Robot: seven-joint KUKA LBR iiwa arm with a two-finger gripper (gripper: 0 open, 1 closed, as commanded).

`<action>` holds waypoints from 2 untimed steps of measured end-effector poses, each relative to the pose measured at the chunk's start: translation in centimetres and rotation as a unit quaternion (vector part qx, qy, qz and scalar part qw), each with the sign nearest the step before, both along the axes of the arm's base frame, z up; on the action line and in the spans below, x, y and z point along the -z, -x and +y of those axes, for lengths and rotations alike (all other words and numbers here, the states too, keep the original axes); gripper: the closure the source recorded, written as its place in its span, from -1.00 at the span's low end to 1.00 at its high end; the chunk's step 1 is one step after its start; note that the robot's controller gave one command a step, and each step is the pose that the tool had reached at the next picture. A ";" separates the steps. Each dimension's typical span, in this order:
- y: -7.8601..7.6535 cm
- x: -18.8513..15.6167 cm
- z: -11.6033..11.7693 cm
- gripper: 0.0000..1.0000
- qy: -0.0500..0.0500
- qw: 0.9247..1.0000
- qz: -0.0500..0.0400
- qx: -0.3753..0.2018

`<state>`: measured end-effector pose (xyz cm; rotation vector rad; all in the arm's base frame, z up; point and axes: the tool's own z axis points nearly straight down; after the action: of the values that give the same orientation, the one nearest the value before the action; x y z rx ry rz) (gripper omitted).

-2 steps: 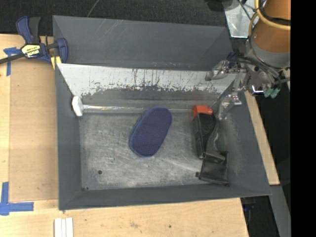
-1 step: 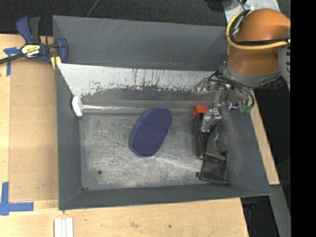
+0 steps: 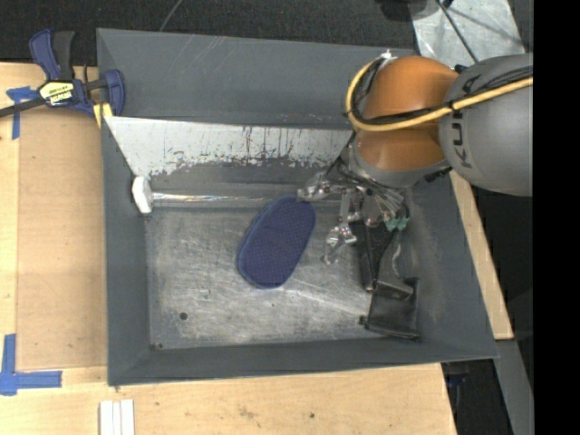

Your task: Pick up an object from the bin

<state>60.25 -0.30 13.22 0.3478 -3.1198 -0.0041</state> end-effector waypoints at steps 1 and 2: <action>-3.0 5.4 1.1 -1.00 0.002 0.995 -0.012 -0.099; -3.5 4.9 1.4 1.00 0.000 0.995 -0.024 -0.099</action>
Offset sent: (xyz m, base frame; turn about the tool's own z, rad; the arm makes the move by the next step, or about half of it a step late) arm 0.0231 0.0125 -0.0622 -0.2024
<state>63.72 1.10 8.34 0.6650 -3.1157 0.0049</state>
